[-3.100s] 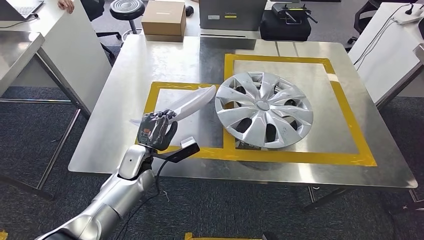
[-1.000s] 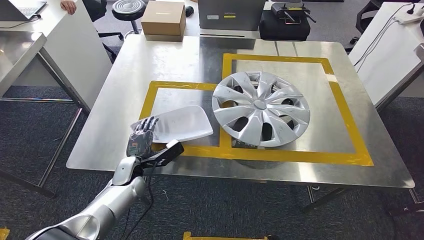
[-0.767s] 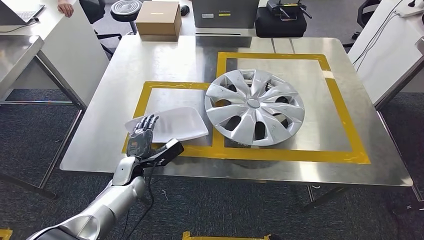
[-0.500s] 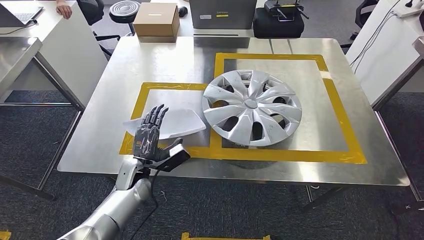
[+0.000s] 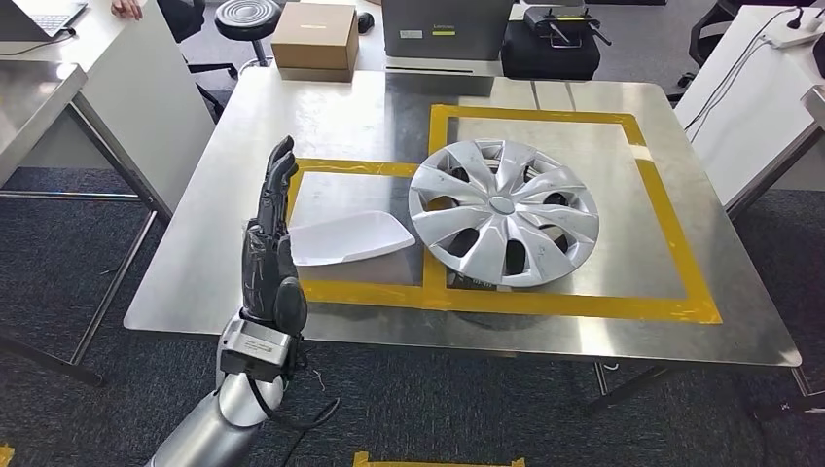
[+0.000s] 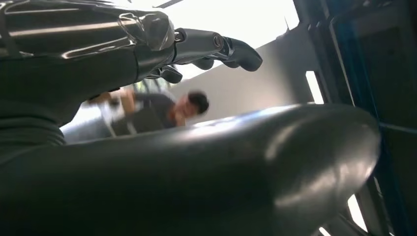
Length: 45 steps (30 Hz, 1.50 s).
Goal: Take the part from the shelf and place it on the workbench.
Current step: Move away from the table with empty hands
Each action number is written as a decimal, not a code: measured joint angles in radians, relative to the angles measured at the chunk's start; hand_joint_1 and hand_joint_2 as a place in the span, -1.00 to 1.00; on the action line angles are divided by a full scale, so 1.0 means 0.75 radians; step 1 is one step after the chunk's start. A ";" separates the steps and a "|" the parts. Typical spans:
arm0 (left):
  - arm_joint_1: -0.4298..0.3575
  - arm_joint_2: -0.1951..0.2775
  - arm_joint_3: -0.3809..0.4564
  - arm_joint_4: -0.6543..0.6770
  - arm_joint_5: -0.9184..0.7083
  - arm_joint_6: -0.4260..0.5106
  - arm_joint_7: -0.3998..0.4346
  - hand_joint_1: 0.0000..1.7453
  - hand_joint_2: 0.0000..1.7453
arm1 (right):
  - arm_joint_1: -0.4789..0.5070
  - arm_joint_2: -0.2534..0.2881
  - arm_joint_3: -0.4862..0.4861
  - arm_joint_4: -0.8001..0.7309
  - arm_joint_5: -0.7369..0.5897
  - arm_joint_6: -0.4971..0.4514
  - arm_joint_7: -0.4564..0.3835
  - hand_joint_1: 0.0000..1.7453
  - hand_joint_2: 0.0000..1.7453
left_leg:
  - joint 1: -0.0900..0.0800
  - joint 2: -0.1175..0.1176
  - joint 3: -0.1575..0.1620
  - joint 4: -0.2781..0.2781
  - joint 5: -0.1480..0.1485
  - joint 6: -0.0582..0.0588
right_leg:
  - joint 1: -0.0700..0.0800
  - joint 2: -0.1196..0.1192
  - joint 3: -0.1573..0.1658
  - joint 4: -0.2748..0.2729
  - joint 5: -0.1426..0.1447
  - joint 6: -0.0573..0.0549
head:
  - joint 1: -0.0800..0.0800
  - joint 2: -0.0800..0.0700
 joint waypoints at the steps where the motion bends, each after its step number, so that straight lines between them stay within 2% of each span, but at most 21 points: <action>1: 0.011 0.012 -0.011 -0.043 0.125 -0.099 0.000 -1.00 -1.00 | -0.006 -0.002 0.009 0.000 -0.014 0.009 0.002 -1.00 -1.00 | -0.002 -0.001 -0.004 0.010 -0.006 -0.008 | -0.002 0.000 0.049 -0.091 0.028 0.007 | 0.000 0.000; 3: 0.031 0.038 -0.026 -0.102 0.323 -0.265 -0.001 -1.00 -1.00 | -0.018 -0.005 0.031 0.001 -0.042 0.034 0.005 -1.00 -1.00 | -0.007 -0.001 -0.011 0.029 -0.012 -0.025 | -0.002 0.003 0.102 -0.191 0.059 0.000 | -0.001 0.000; 6: 0.061 0.077 -0.037 -0.125 0.516 -0.432 -0.005 -1.00 -1.00 | -0.025 -0.004 0.060 0.006 -0.075 0.063 0.006 -1.00 -1.00 | -0.002 -0.001 -0.016 0.040 -0.014 -0.040 | 0.000 0.006 0.101 -0.193 0.069 -0.022 | -0.001 0.000; 8: 0.088 0.103 -0.040 -0.117 0.599 -0.511 -0.015 -1.00 -1.00 | -0.025 -0.002 0.076 0.011 -0.094 0.069 0.001 -1.00 -1.00 | 0.004 0.000 -0.038 0.101 -0.072 -0.055 | -0.005 0.005 0.096 -0.196 0.077 -0.037 | -0.002 0.000; 10: 0.116 0.128 -0.043 -0.098 0.643 -0.565 -0.024 -1.00 -1.00 | -0.024 -0.001 0.090 0.016 -0.110 0.069 -0.003 -1.00 -1.00 | 0.010 0.001 -0.096 0.256 -0.176 -0.071 | -0.004 0.003 0.083 -0.196 0.087 -0.054 | -0.003 0.000; 12: 0.148 0.148 -0.048 -0.058 0.682 -0.605 -0.019 -1.00 -1.00 | -0.023 0.001 0.102 0.022 -0.124 0.068 -0.005 -1.00 -1.00 | 0.014 0.001 -0.137 0.387 -0.237 -0.077 | 0.000 0.002 0.067 -0.195 0.097 -0.062 | -0.003 0.000; 14: 0.181 0.167 -0.052 -0.001 0.710 -0.630 -0.013 -1.00 -1.00 | -0.021 0.005 0.114 0.028 -0.137 0.065 -0.013 -1.00 -1.00 | 0.016 0.001 -0.085 0.337 -0.208 -0.071 | 0.003 0.003 0.053 -0.195 0.109 -0.063 | -0.003 0.000; 16: 0.206 0.183 -0.054 0.059 0.717 -0.638 -0.014 -1.00 -1.00 | -0.017 0.009 0.125 0.032 -0.147 0.061 -0.031 -1.00 -1.00 | 0.013 0.001 0.037 0.147 -0.145 -0.054 | 0.006 0.005 0.044 -0.196 0.123 -0.057 | -0.003 0.000; 18: 0.227 0.196 -0.054 0.112 0.717 -0.641 -0.020 -1.00 -1.00 | -0.013 0.012 0.136 0.034 -0.154 0.056 -0.047 -1.00 -1.00 | 0.003 0.001 0.102 0.030 -0.115 -0.039 | 0.009 0.004 0.040 -0.199 0.137 -0.044 | -0.002 0.000; 22: 0.259 0.214 -0.054 0.177 0.711 -0.641 -0.023 -1.00 -1.00 | -0.004 0.012 0.147 0.036 -0.162 0.052 -0.054 -1.00 -1.00 | -0.010 0.002 0.084 0.009 -0.081 -0.014 | 0.008 0.002 0.037 -0.218 0.171 -0.009 | -0.003 0.000; 26: 0.262 0.215 -0.054 0.183 0.708 -0.638 -0.020 -1.00 -1.00 | -0.001 0.012 0.149 0.037 -0.165 0.050 -0.054 -1.00 -1.00 | -0.007 0.004 0.076 -0.003 -0.067 -0.008 | 0.011 0.002 0.036 -0.220 0.174 -0.003 | -0.002 0.000; 28: 0.270 0.215 -0.053 0.213 0.683 -0.624 -0.004 -1.00 -1.00 | 0.006 0.000 0.158 0.023 -0.180 0.007 -0.049 -1.00 -1.00 | -0.003 0.006 0.062 -0.010 -0.043 0.001 | 0.011 0.000 0.000 -0.129 0.092 -0.022 | -0.001 0.000; 30: 0.300 0.213 -0.051 0.344 0.632 -0.582 -0.008 -1.00 -1.00 | 0.035 -0.076 0.208 -0.100 -0.250 -0.149 -0.027 -1.00 -1.00 | -0.006 0.009 0.000 -0.011 0.012 0.009 | 0.010 -0.002 -0.012 0.043 -0.014 -0.019 | 0.001 0.000; 31: 0.315 0.212 -0.049 0.416 0.615 -0.561 -0.023 -1.00 -1.00 | 0.048 -0.119 0.239 -0.172 -0.290 -0.221 -0.018 -1.00 -1.00 | -0.009 0.010 -0.034 -0.007 0.036 0.008 | 0.010 -0.002 0.023 0.069 -0.035 -0.009 | 0.001 0.000; 32: 0.324 0.210 -0.046 0.477 0.612 -0.542 -0.041 -1.00 -1.00 | 0.053 -0.157 0.271 -0.236 -0.327 -0.263 -0.017 -1.00 -1.00 | -0.011 0.010 -0.061 -0.001 0.054 0.003 | 0.010 -0.002 0.095 0.010 -0.025 0.004 | 0.001 0.000; 34: 0.329 0.210 -0.035 0.519 0.634 -0.521 -0.055 -1.00 -1.00 | 0.039 -0.179 0.312 -0.266 -0.369 -0.245 -0.041 -1.00 -1.00 | -0.014 0.011 -0.085 0.012 0.073 -0.010 | 0.014 0.000 0.221 -0.177 -0.027 -0.005 | 0.000 0.000; 37: 0.335 0.210 -0.020 0.547 0.660 -0.500 -0.048 -1.00 -1.00 | 0.019 -0.180 0.356 -0.270 -0.414 -0.196 -0.083 -1.00 -1.00 | -0.013 0.010 -0.099 0.018 0.103 -0.032 | 0.019 0.001 0.240 -0.239 -0.029 -0.035 | -0.002 0.000; 39: 0.340 0.211 -0.013 0.558 0.670 -0.496 -0.040 -1.00 -1.00 | 0.008 -0.176 0.375 -0.269 -0.426 -0.181 -0.096 -1.00 -1.00 | -0.008 0.005 -0.115 0.047 0.062 -0.050 | 0.012 -0.005 0.220 -0.242 -0.005 -0.061 | -0.002 0.000; 42: 0.342 0.213 -0.009 0.571 0.676 -0.489 -0.034 -1.00 -1.00 | -0.004 -0.168 0.393 -0.262 -0.434 -0.166 -0.113 -1.00 -1.00 | 0.006 0.004 -0.166 0.258 -0.139 -0.078 | 0.011 -0.011 0.173 -0.241 0.041 -0.082 | -0.004 0.000; 43: 0.342 0.214 -0.009 0.576 0.677 -0.481 -0.031 -1.00 -1.00 | -0.008 -0.162 0.399 -0.255 -0.438 -0.157 -0.120 -1.00 -1.00 | 0.010 0.004 -0.176 0.339 -0.179 -0.084 | 0.012 -0.012 0.155 -0.240 0.057 -0.081 | -0.004 0.000; 45: 0.340 0.214 -0.008 0.586 0.676 -0.461 -0.024 -1.00 -1.00 | -0.021 -0.144 0.409 -0.232 -0.442 -0.130 -0.131 -1.00 -1.00 | 0.015 0.004 -0.143 0.390 -0.160 -0.088 | 0.012 -0.012 0.116 -0.235 0.087 -0.077 | -0.004 0.000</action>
